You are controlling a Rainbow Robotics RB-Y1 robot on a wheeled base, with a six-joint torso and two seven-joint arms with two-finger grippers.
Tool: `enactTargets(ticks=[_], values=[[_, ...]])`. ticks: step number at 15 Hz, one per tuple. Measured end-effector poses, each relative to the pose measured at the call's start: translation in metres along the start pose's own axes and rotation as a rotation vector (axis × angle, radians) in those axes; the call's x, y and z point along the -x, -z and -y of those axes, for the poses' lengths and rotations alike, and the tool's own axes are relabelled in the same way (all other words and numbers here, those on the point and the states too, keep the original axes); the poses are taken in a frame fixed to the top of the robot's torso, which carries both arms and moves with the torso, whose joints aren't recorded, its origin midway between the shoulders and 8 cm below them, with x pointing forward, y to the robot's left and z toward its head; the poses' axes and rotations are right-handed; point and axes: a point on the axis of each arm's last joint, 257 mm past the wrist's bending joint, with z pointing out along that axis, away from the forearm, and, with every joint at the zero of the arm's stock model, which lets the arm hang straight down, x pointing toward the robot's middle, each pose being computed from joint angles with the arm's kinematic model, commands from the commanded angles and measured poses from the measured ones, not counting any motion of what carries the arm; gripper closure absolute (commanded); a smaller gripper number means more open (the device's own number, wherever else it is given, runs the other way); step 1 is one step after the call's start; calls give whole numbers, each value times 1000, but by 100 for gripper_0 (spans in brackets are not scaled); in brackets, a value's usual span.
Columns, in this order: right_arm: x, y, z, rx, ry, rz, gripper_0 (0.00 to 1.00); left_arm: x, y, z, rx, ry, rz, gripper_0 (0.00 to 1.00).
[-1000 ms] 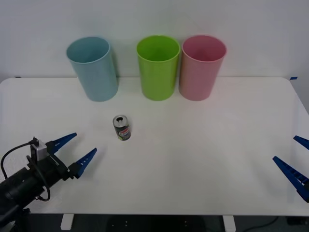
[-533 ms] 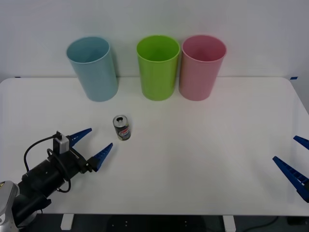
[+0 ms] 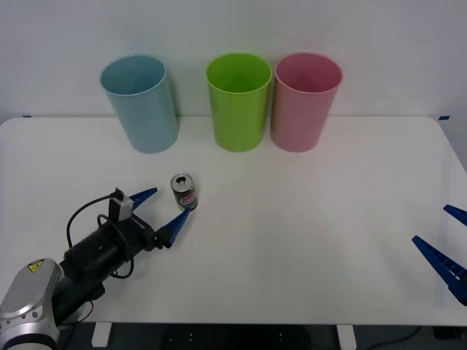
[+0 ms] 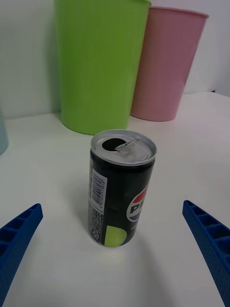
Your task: Grasp the object on the table and drop it into the matching bin: aluminum can to the light blue bin, PET bottle to the pink bin.
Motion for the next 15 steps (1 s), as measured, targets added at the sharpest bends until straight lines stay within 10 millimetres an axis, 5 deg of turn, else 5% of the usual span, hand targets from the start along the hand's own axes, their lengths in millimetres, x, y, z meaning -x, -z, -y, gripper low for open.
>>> enactTargets(ticks=[15], values=[[0,0,0,0,0,0,0,-3,-55,-3,-14,-31,-35,0]])
